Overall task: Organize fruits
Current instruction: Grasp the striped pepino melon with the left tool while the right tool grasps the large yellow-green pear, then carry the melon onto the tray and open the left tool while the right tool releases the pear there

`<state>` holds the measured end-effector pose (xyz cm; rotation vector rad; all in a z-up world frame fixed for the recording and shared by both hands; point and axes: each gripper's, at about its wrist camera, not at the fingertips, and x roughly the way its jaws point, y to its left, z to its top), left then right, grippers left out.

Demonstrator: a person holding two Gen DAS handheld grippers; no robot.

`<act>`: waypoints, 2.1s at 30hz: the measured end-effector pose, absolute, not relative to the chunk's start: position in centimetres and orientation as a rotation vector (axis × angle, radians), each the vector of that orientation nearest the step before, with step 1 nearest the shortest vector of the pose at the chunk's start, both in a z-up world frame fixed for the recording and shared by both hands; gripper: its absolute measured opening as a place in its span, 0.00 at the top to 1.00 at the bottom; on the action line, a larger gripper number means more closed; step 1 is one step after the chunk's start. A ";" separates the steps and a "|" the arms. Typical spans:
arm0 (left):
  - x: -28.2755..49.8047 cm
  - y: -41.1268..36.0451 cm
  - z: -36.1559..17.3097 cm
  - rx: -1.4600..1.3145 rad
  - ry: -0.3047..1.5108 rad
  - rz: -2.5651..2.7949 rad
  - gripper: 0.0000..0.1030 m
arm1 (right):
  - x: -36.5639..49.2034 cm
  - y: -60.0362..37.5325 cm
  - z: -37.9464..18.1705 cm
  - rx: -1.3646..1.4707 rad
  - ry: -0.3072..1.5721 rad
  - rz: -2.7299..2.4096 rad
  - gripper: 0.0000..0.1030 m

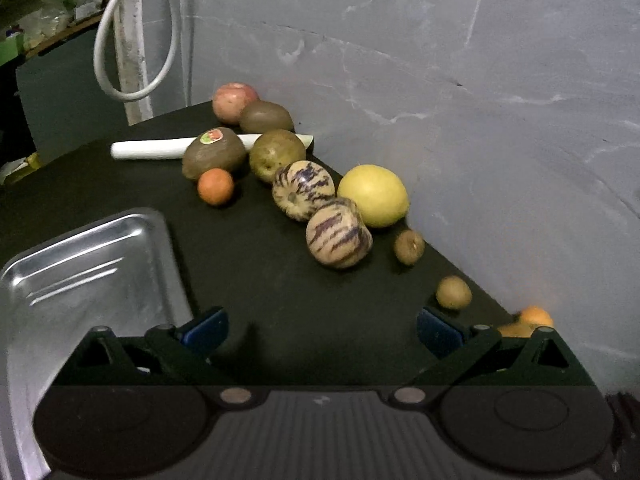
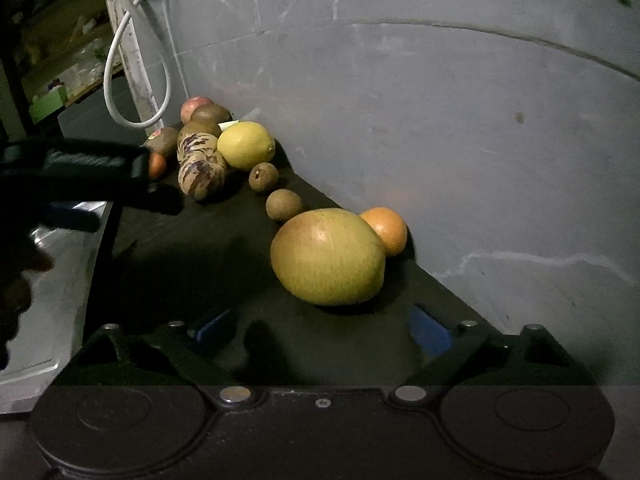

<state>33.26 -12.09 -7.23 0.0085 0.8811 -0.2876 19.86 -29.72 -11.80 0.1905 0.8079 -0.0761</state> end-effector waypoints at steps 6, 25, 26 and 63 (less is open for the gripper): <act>36.8 -13.0 -8.8 -0.012 0.895 -0.290 0.01 | 21.4 -29.6 -11.9 0.164 0.787 -0.050 0.22; 40.5 -12.7 -9.8 -0.130 0.899 -0.317 0.28 | 24.0 -28.8 -12.5 0.120 0.760 0.025 0.31; 40.6 -12.7 -9.9 -0.135 0.899 -0.326 0.31 | 24.1 -28.8 -12.5 0.122 0.759 0.030 0.31; 35.1 6.9 -7.3 -0.468 0.761 0.161 0.48 | 33.3 -16.4 -9.3 0.135 0.669 0.548 0.32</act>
